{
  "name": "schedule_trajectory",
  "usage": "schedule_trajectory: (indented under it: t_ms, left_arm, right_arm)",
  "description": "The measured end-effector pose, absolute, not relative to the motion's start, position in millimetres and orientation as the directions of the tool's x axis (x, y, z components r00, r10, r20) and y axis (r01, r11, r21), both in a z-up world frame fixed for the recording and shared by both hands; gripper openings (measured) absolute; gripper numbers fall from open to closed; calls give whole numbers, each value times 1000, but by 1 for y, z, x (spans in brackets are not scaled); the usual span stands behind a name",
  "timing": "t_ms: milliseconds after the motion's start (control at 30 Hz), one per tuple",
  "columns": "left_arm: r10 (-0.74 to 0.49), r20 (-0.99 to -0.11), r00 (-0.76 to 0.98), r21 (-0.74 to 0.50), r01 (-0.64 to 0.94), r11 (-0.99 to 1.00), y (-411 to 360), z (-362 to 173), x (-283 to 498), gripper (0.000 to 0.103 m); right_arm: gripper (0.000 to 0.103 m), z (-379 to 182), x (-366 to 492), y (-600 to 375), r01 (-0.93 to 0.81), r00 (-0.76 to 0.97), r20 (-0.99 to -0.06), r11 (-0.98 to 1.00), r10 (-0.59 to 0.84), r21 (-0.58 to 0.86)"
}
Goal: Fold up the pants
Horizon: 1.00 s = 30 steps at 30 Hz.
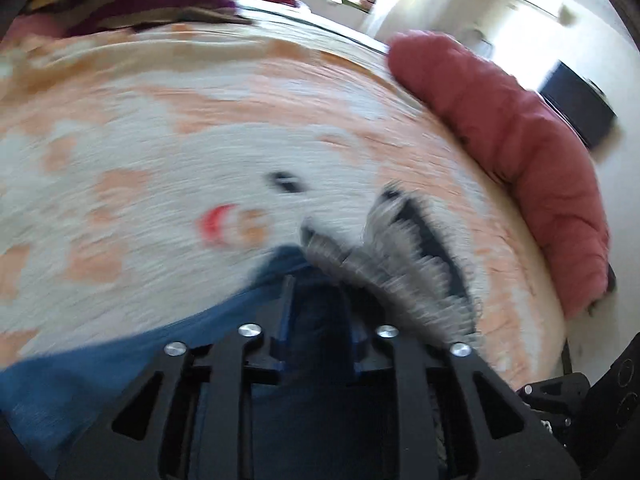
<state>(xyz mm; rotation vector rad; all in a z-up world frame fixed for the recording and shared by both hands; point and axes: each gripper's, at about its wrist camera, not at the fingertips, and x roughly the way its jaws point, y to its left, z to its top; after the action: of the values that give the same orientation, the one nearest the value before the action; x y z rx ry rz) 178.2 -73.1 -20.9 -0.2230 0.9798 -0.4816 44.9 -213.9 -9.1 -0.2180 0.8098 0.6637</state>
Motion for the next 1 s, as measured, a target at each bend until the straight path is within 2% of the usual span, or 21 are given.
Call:
schedule_trajectory:
  t_ms: [67, 133, 200, 267, 300, 433, 533, 600, 767, 1000]
  left_arm:
    - [-498, -726, 474, -437, 241, 867, -44, -23, 172, 33]
    - [-516, -710, 480, -494, 183, 850, -18, -29, 165, 45]
    - [-543, -685, 486, -552, 140, 822, 3, -36, 161, 46]
    - [-578, -651, 492, -612, 110, 783, 16, -40, 159, 46]
    - [-595, -635, 493, -635, 107, 765, 20, -41, 156, 46]
    - [-632, -608, 480, -658, 140, 740, 13, -37, 151, 59]
    - [-677, -591, 439, -682, 176, 710, -4, -37, 151, 61]
    - [-680, -605, 415, -672, 192, 715, -16, -40, 152, 66]
    - [-655, -657, 374, -643, 177, 745, -34, -52, 167, 66]
    - [-659, -669, 344, -648, 165, 744, -47, -59, 189, 66]
  right_arm:
    - [15, -13, 42, -197, -650, 481, -747, 758, 458, 46]
    - [15, -17, 39, -184, -666, 479, -758, 745, 442, 14]
    - [19, -18, 33, -173, -684, 469, -761, 729, 449, 8]
    - [28, -14, 28, -167, -702, 455, -752, 711, 478, 27]
    - [35, -11, 23, -165, -708, 450, -745, 705, 491, 37]
    - [38, 7, 12, -178, -700, 472, -707, 712, 527, 64]
    - [43, 11, -8, -186, -693, 494, -701, 720, 514, 40]
    - [43, 4, -14, -184, -703, 479, -711, 710, 515, 41]
    - [43, -13, -21, -164, -724, 461, -727, 689, 509, 23]
    - [43, -26, -11, -137, -716, 484, -754, 696, 444, -50]
